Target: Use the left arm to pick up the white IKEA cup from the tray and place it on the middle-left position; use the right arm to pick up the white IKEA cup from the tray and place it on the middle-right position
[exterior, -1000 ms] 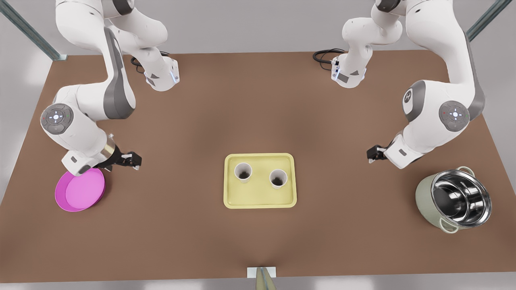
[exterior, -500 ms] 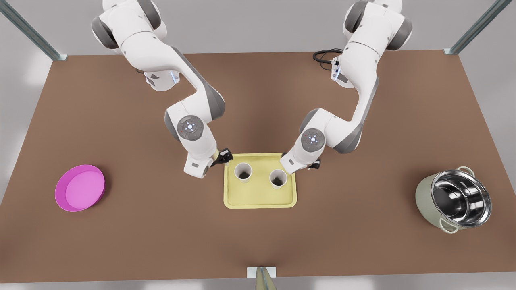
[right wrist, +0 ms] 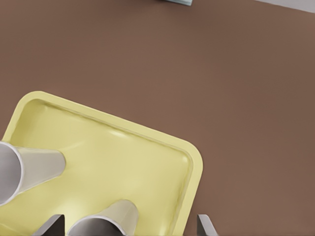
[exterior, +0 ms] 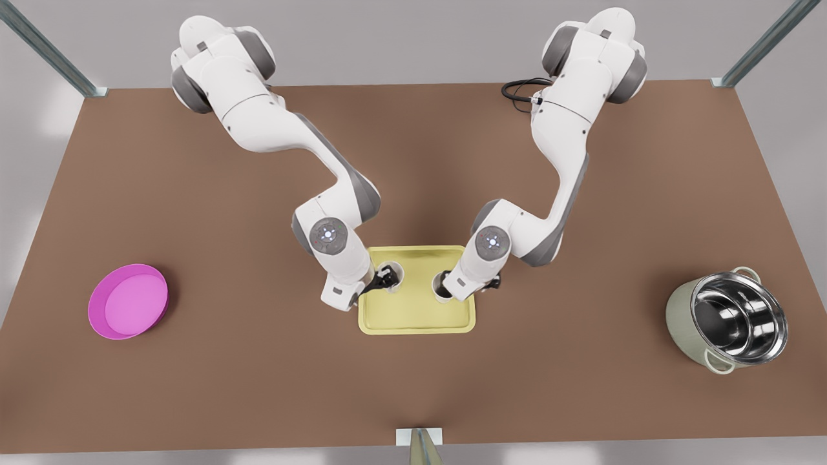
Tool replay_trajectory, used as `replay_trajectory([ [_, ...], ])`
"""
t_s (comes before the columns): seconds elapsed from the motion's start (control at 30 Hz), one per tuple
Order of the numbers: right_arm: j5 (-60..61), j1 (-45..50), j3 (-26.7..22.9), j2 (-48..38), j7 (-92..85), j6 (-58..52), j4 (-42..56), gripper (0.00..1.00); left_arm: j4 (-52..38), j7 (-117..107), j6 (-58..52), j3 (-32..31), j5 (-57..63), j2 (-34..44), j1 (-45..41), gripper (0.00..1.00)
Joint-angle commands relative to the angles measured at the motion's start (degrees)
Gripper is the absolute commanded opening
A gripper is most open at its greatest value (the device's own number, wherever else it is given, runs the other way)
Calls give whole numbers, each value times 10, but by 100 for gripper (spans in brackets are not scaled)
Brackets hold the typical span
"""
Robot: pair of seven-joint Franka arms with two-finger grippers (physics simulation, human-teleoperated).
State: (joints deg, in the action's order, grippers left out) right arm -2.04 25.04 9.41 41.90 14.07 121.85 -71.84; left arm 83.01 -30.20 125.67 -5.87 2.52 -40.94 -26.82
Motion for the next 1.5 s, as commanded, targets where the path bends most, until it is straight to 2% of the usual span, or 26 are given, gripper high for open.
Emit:
replay_trajectory([
  [0.0, -2, -4, 0, 4, 38, 1, -1, 100, 0, -79, 29, 0, 0, -4, -1, 100],
  [0.27, 4, 1, 4, 6, 28, -24, -37, 100, -4, -84, 71, -3, 2, -41, -4, 98],
  [0.4, 3, 0, 5, 8, 22, -44, -41, 100, -5, -83, 70, -3, 2, -38, -4, 36],
  [0.5, 3, 9, 5, 24, 28, -44, -41, 100, -6, -84, 66, -3, 3, -36, -4, 12],
  [0.57, 3, 12, 5, 32, 29, -44, -41, 100, -6, -95, 65, -3, 3, -34, -8, 3],
  [0.7, 3, 13, 5, 37, 29, -44, -41, 100, 7, -94, -15, -2, -1, 20, -3, 2],
  [0.73, 3, 14, 5, 37, 29, -44, -42, 100, 47, -77, -34, -2, 0, 66, 10, 2],
  [0.8, 3, 18, 5, 38, 28, -44, -45, 100, 131, 43, -36, 0, -1, 141, 84, 3],
  [0.9, 2, 22, 5, 51, 27, -44, -49, 100, 145, 233, -32, 2, -2, 141, 200, 3],
  [0.97, 1, 21, 5, 55, 27, -43, -49, 94, 151, 279, -16, 2, 0, 132, 240, 3],
  [1.03, 2, 21, 5, 57, 30, -43, -48, 81, 226, 281, 114, 9, 1, 133, 244, 3],
  [1.23, 4, 20, 7, 55, 41, -44, -36, 67, 226, 299, 174, 11, -25, 124, 260, 3],
  [1.3, 4, 20, 7, 53, 41, -44, -35, 56, 231, 299, 189, 12, -25, 127, 260, 4],
  [1.37, 4, 20, 8, 53, 40, -44, -35, 48, 283, 300, 282, 12, -23, 127, 259, 4],
  [1.47, 4, 20, 8, 53, 40, -44, -35, 35, 283, 300, 281, 13, -18, 125, 259, 4],
])
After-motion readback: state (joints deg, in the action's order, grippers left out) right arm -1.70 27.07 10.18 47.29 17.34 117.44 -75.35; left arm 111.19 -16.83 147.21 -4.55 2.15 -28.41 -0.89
